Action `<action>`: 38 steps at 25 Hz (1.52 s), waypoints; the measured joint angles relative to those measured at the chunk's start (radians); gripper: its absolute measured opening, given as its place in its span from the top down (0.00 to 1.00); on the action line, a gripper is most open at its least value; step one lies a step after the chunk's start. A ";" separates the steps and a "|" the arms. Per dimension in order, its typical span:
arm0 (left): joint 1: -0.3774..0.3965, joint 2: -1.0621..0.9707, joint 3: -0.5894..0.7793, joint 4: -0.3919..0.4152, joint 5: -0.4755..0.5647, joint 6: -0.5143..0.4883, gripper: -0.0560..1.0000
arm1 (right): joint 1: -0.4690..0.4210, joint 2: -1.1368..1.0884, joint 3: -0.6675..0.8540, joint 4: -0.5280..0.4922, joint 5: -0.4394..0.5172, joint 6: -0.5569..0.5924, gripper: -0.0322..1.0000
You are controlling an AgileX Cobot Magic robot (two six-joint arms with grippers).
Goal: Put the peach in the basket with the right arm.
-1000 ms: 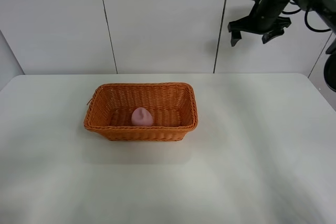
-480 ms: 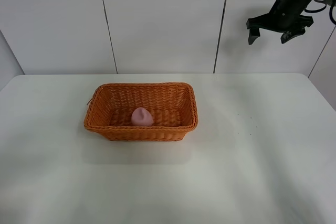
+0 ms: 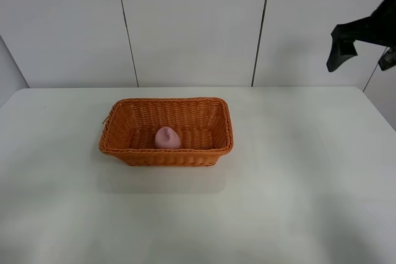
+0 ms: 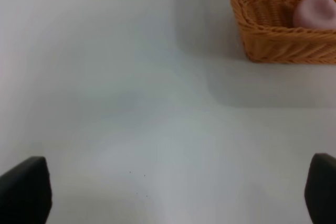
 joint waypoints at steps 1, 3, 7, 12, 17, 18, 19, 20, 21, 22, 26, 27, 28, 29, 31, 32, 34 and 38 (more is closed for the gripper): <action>0.000 0.000 0.000 0.000 0.000 0.000 0.01 | 0.000 -0.073 0.075 0.000 0.000 -0.002 0.29; 0.000 0.000 0.000 0.000 0.000 0.000 0.01 | 0.000 -0.208 0.222 0.000 0.001 -0.015 0.29; 0.000 0.000 0.000 0.000 0.000 0.000 0.01 | 0.000 -0.482 0.478 0.000 0.003 -0.062 0.29; 0.000 0.000 0.000 0.000 0.000 0.000 0.01 | 0.000 -0.825 0.750 0.000 -0.073 -0.075 0.29; 0.000 0.000 0.000 0.000 0.000 0.000 0.01 | 0.000 -1.137 0.947 0.000 -0.183 -0.075 0.29; 0.000 0.000 0.000 0.000 0.000 0.000 0.01 | 0.000 -1.179 0.969 0.000 -0.188 -0.073 0.29; 0.000 0.000 0.000 0.000 0.000 0.000 0.01 | 0.000 -1.230 0.995 0.000 -0.187 -0.072 0.29; 0.000 0.000 0.000 0.000 0.000 0.000 0.01 | 0.000 -1.263 1.006 0.000 -0.185 -0.072 0.29; 0.000 0.000 0.000 0.000 0.000 0.000 0.01 | 0.000 -1.297 1.013 0.000 -0.184 -0.072 0.29; 0.000 0.000 0.000 0.000 0.000 0.000 0.01 | 0.000 -1.324 1.014 0.000 -0.185 -0.072 0.29; 0.000 0.000 0.000 0.000 0.000 0.000 0.01 | 0.000 -1.433 1.015 0.000 -0.186 -0.072 0.29; 0.000 0.000 0.000 0.000 0.000 0.000 0.01 | 0.000 -1.460 1.015 0.000 -0.186 -0.072 0.29; 0.000 0.000 0.000 0.000 0.000 0.000 0.01 | 0.000 -1.486 1.015 0.000 -0.186 -0.072 0.29; 0.000 0.000 0.000 0.000 0.000 0.000 0.01 | 0.000 -1.511 1.015 0.000 -0.186 -0.072 0.29; 0.000 0.000 0.000 0.000 0.000 0.000 0.01 | 0.000 -1.546 1.015 -0.001 -0.186 -0.071 0.29; 0.000 0.000 0.000 0.000 0.000 0.000 0.01 | 0.000 -1.553 1.015 -0.001 -0.186 -0.070 0.29; 0.000 0.000 0.000 0.000 0.000 0.000 0.01 | 0.000 -1.554 1.015 -0.003 -0.186 -0.070 0.29; 0.000 0.000 0.000 0.000 0.000 0.000 0.01 | 0.000 -1.554 1.015 -0.003 -0.186 -0.070 0.29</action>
